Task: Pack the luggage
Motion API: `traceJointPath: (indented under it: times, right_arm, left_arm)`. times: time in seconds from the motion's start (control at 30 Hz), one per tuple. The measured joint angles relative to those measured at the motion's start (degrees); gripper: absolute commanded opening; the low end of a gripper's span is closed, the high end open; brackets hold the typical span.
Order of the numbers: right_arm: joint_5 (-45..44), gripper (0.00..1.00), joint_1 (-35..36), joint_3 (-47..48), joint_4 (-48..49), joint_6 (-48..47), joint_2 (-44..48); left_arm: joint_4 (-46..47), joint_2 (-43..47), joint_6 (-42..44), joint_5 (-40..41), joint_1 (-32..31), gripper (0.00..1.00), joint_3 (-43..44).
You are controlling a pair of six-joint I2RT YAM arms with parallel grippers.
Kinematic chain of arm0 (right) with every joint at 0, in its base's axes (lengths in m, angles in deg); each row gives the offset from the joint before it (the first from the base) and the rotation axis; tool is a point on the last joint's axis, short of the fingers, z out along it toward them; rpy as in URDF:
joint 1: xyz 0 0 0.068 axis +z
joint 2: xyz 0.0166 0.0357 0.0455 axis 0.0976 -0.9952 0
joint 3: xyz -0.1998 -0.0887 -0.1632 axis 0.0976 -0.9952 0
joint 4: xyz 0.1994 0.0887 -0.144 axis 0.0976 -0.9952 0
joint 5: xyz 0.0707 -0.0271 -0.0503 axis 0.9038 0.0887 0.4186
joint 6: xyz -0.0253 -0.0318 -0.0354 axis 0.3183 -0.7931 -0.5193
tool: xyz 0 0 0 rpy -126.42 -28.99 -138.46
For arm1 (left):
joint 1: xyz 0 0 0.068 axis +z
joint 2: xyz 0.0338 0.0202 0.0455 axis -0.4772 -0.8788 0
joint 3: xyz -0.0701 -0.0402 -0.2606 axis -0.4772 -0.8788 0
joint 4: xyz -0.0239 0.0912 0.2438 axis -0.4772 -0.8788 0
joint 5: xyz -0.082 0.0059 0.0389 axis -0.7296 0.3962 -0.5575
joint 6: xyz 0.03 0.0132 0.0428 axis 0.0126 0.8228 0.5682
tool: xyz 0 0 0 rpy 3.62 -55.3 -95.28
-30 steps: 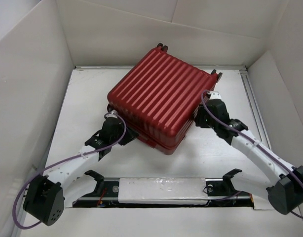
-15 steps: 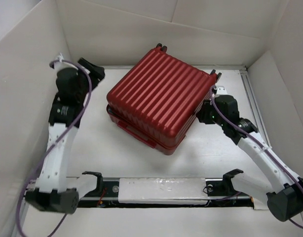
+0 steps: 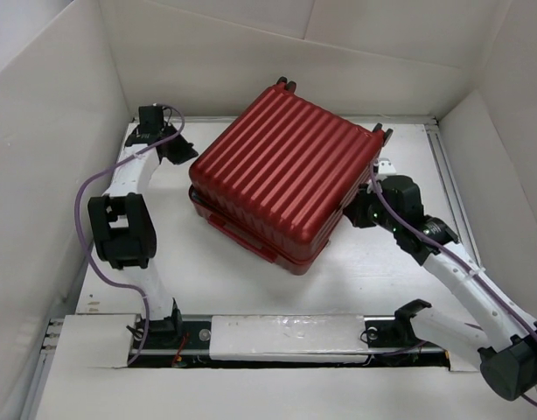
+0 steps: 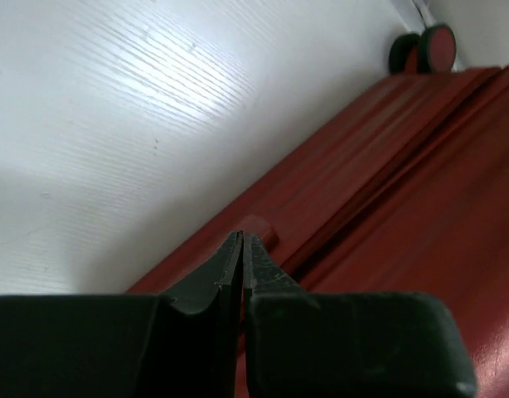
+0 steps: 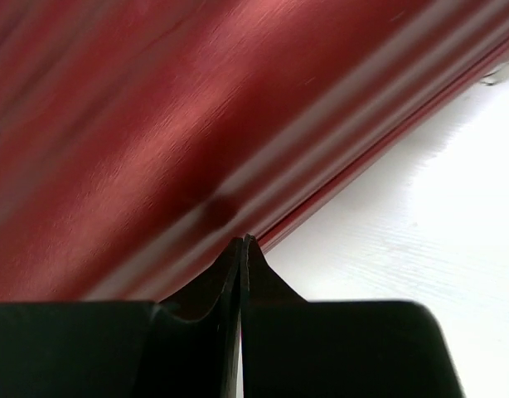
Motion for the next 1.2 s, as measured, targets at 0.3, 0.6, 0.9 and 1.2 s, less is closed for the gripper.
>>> traceJointPath:
  times: [0.3, 0.6, 0.9, 1.2]
  right_arm:
    - [2.6, 0.05, 2.8, -2.3, 0.2, 1.0, -2.4]
    - [1.5, 0.05, 4.8, -2.7, 0.5, 1.1, -4.2]
    - [4.2, 0.07, 4.2, 1.1, -1.1, -1.4, -9.5]
    - [12.0, 0.07, 4.5, 4.7, 2.2, -2.2, -14.2]
  left_arm:
    - [-0.2, -0.5, 3.5, -6.9, -2.3, 0.00, 1.7]
    - [4.8, 5.2, 5.0, -9.5, -2.1, 0.00, -6.5]
    - [9.0, 14.5, 4.5, -10.6, -6.5, 0.00, -9.0]
    - [2.5, 23.7, -2.0, -21.2, -20.7, 0.04, -12.4]
